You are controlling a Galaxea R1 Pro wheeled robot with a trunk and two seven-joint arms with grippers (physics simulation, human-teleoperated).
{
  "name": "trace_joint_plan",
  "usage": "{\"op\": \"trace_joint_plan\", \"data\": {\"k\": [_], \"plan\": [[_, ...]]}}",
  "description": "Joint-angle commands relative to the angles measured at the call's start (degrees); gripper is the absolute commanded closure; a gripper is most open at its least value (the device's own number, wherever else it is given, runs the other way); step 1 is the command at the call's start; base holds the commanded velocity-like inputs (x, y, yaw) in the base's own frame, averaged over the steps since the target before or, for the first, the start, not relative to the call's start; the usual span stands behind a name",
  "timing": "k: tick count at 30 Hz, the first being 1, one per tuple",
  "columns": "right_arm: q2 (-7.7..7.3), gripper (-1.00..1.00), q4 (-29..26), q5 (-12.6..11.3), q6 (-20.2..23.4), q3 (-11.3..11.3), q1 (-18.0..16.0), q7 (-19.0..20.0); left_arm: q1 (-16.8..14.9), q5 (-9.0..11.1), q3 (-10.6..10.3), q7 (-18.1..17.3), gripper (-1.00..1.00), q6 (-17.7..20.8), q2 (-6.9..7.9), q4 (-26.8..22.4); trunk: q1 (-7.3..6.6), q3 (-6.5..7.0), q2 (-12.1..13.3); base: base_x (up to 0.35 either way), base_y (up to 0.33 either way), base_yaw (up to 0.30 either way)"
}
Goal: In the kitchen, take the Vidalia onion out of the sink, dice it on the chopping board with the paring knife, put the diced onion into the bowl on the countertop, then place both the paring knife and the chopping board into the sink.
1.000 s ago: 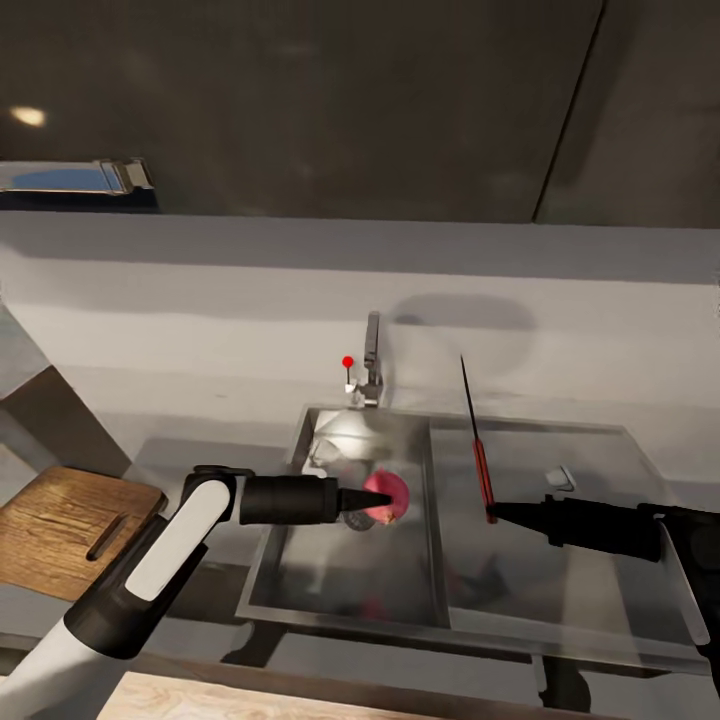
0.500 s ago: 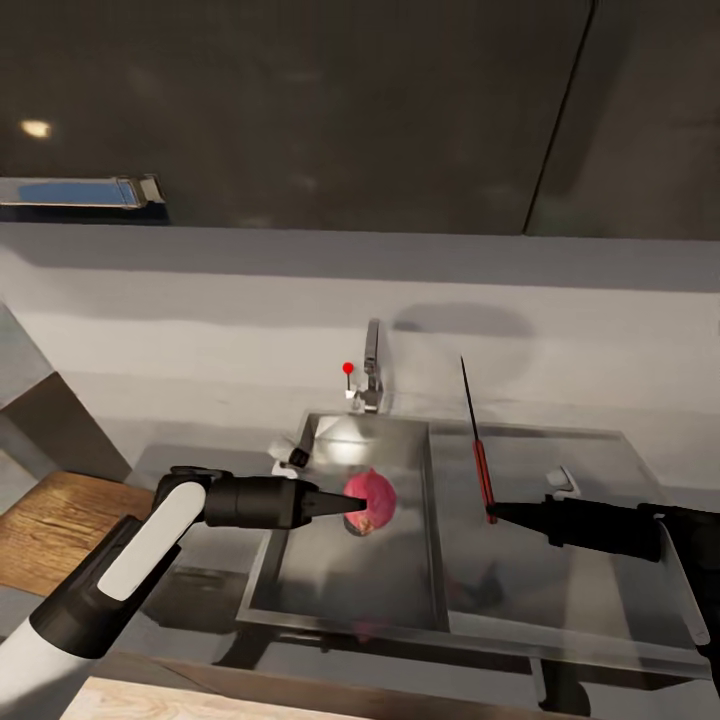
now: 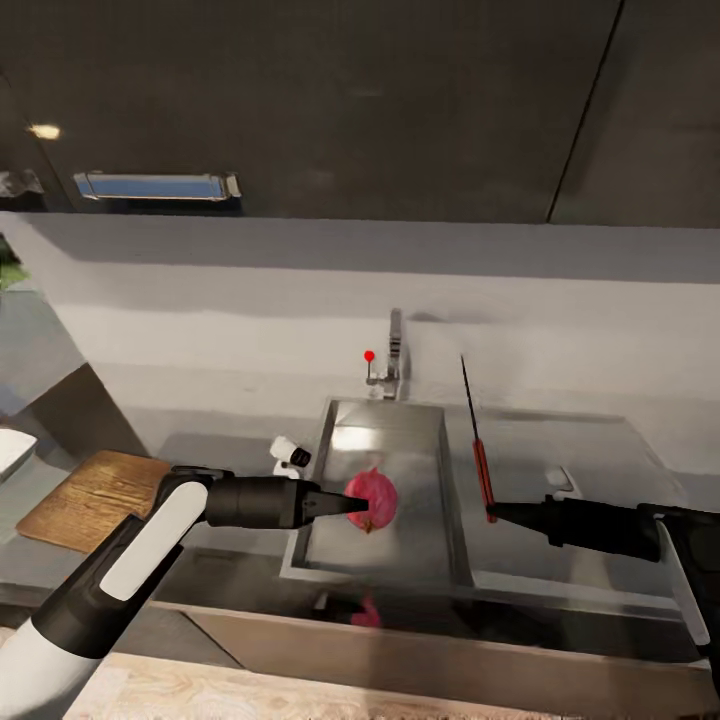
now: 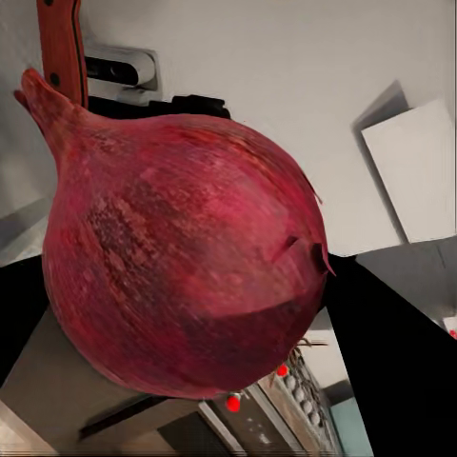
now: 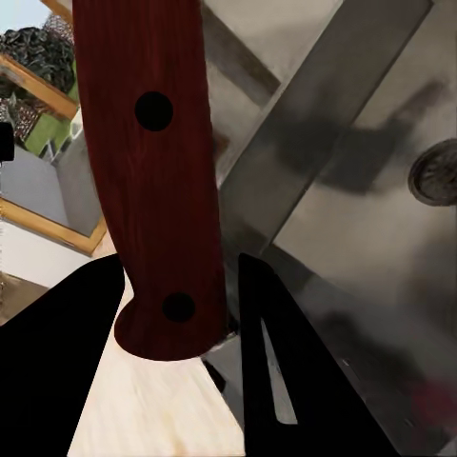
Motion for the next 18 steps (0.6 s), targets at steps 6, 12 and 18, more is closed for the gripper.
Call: {"op": "trace_joint_plan", "data": {"k": [6, 12, 18], "plan": [[0.18, 1.0, 0.78, -0.23, 0.38, -0.01, -0.05, 0.1, -0.07, 0.03, -0.12, -0.19, 1.0, 0.17, 0.06, 0.04, 0.01, -0.11, -0.12, -0.217, 0.249, 0.0], [0.22, 1.0, 1.11, -0.12, 0.04, 0.01, -0.05, -0.05, -0.07, -0.06, -0.14, -0.11, 1.0, 0.17, 0.36, 0.1, 0.01, -0.11, -0.12, -0.121, 0.291, 0.0], [0.22, 1.0, 1.12, -0.17, 0.09, 0.0, -0.05, -0.07, -0.07, -0.04, -0.14, -0.04, 1.0, 0.17, 0.53, 0.1, 0.01, -0.02, -0.12, -0.075, 0.305, -0.049]]}}
